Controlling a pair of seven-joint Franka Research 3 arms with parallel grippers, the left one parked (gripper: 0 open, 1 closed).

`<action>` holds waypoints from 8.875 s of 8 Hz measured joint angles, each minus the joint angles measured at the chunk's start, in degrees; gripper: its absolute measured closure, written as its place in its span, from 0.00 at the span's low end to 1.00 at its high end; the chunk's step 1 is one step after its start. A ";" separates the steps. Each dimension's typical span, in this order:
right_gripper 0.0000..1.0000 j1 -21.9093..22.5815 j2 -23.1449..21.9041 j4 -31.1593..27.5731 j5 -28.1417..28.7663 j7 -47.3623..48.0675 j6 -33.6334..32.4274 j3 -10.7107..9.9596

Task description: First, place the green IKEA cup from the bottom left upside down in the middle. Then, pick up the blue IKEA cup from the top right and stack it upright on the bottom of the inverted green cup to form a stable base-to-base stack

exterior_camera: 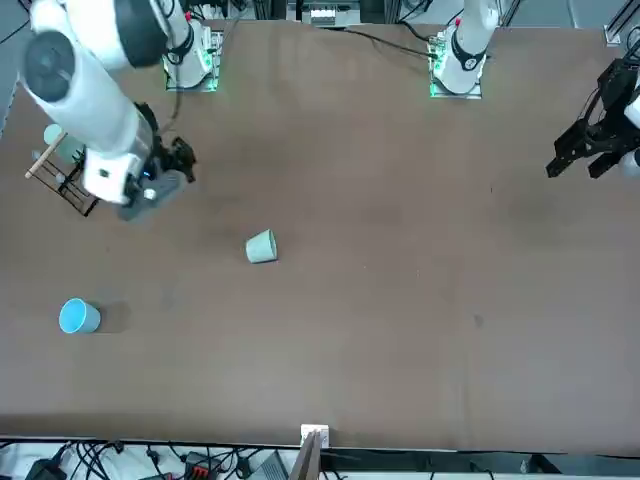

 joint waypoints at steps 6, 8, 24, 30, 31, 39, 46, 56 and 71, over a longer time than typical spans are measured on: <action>0.00 2.43 13.49 -0.25 7.24 -43.35 12.64 -0.05; 0.00 2.35 18.35 -0.28 13.83 -56.36 17.02 -0.22; 0.01 2.81 23.36 -9.52 18.39 -74.63 33.52 1.52; 0.04 2.82 24.59 -9.66 19.83 -74.81 35.71 2.07; 0.05 2.82 24.78 -9.66 19.85 -74.81 36.00 2.15; 0.14 2.06 23.40 -8.70 20.16 -74.98 33.94 0.14; 0.14 -0.36 17.28 2.13 0.95 -69.76 3.96 -13.27; 0.14 13.22 29.11 3.07 -24.61 -16.04 -18.31 -15.11; 0.00 15.11 38.39 7.94 -23.69 -2.61 -21.86 -15.42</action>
